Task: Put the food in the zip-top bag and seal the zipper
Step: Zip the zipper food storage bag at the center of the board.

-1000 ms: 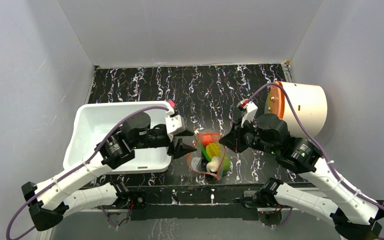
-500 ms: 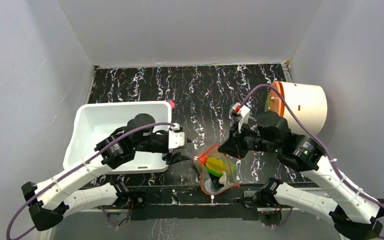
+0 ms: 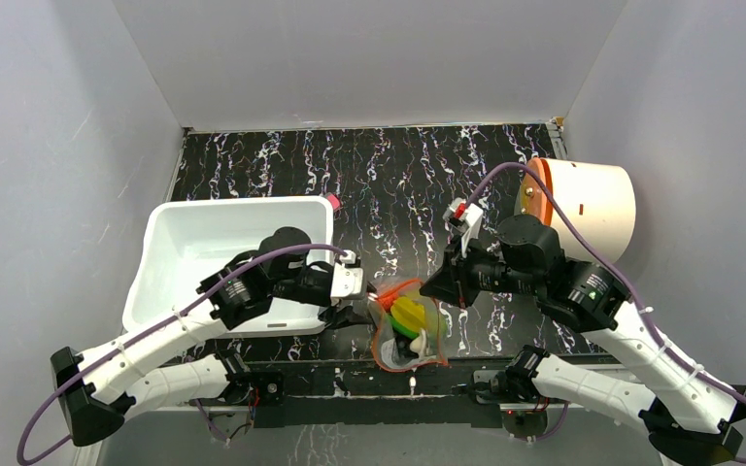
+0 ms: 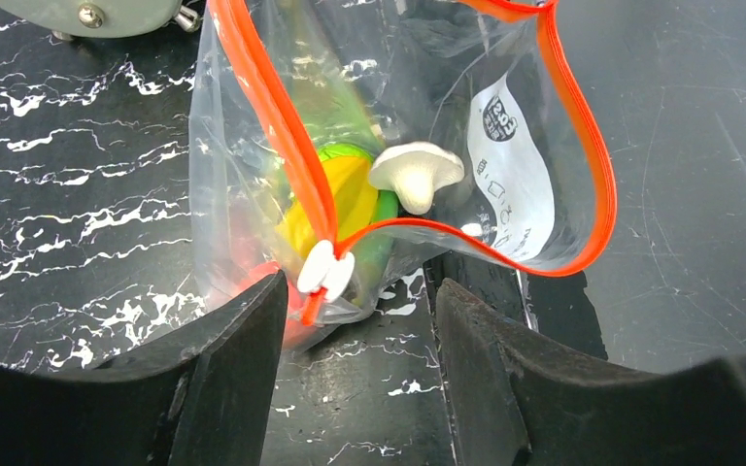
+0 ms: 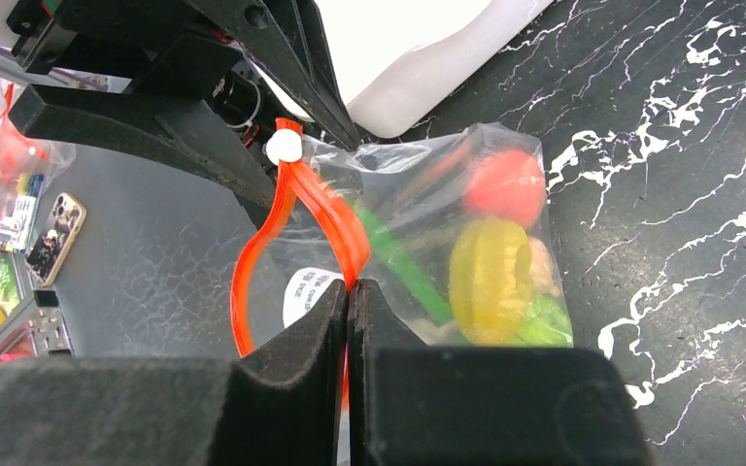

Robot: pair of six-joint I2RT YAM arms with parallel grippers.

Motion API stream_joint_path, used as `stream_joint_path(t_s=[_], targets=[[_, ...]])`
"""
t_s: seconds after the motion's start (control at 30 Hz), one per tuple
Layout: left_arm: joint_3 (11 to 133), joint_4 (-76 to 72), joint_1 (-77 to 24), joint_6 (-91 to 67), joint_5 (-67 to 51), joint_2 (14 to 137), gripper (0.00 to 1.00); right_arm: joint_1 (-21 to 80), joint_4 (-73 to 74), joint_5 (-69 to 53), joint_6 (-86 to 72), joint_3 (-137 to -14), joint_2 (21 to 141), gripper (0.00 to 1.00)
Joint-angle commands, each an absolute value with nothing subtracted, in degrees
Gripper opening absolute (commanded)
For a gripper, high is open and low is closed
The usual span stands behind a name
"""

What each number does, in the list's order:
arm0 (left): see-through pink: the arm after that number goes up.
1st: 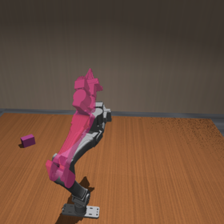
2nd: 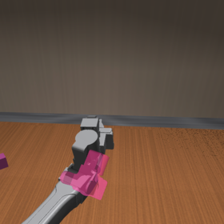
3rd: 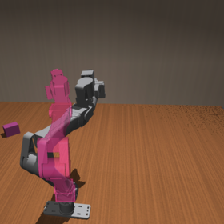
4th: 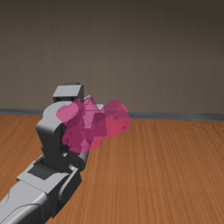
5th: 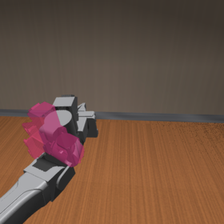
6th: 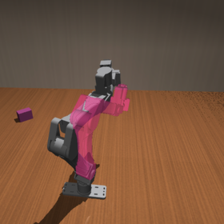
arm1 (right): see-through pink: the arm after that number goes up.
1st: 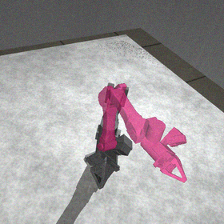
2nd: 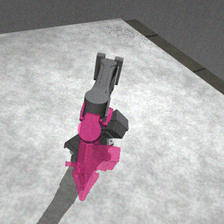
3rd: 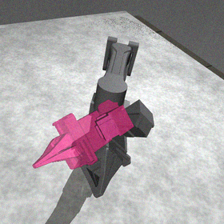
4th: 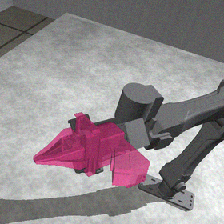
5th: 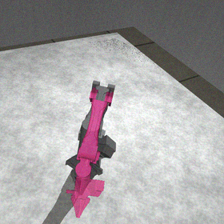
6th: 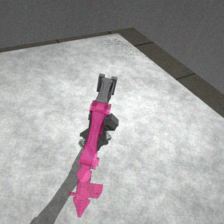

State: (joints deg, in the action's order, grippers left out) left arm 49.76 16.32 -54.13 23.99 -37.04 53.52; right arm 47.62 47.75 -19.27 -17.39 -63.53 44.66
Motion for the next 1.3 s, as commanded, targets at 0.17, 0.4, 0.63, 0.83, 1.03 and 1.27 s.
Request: stream_joint_path(t_s=[0.17,0.4,0.63,0.83,1.03,1.27], targets=[[49.72,13.96,-54.32,25.84,-36.70,53.45,0.44,47.74,40.08,-21.71,-15.88,-64.54,45.55,0.00],[48.15,12.34,-54.40,25.05,-32.83,49.99,0.05,47.73,40.21,-19.68,-14.82,-63.85,45.85,0.00],[49.52,12.70,-54.35,23.05,-29.04,49.92,0.00,47.72,37.70,-14.58,-14.69,-65.27,47.19,0.11],[52.09,12.85,-54.35,17.26,-26.03,51.37,0.00,47.80,36.07,-15.93,-11.61,-68.55,50.12,0.33],[53.41,12.26,-54.34,12.92,-24.60,52.34,0.00,47.72,31.88,-19.36,-8.23,-69.71,50.89,0.35],[55.20,12.75,-54.34,9.22,-22.53,53.72,0.00,47.75,22.52,-28.04,-1.73,-63.82,49.85,0.33]])
